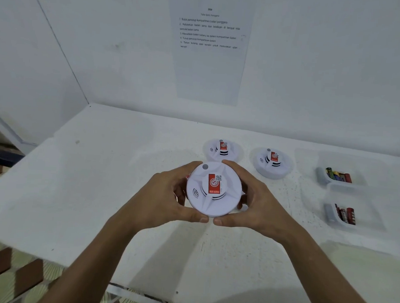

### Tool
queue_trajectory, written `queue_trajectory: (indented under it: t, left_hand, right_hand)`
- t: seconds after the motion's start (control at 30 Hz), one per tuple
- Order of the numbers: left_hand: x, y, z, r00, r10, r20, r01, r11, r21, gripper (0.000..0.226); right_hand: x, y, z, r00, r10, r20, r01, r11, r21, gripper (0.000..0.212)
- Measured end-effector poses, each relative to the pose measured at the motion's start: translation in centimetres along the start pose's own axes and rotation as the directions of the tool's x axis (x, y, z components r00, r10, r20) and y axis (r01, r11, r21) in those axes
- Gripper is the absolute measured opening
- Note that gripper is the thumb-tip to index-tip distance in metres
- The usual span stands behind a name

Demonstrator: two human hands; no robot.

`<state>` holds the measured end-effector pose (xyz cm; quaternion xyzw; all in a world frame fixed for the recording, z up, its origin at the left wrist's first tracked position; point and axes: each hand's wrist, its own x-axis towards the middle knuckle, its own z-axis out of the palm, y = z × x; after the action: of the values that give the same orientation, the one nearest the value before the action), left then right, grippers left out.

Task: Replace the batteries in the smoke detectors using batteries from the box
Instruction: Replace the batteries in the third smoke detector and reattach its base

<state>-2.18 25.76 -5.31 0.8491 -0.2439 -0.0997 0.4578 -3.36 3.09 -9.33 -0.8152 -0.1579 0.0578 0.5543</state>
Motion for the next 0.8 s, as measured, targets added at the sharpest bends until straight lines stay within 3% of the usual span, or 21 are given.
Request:
queue_trajectory:
  t: [0.8]
  left_hand:
    - [2.0, -0.9, -0.5, 0.999, -0.011, 0.045, 0.017, 0.989, -0.144, 0.08]
  right_hand:
    - [2.1, 0.7, -0.8, 0.999, -0.021, 0.047, 0.019, 0.999, 0.05, 0.096]
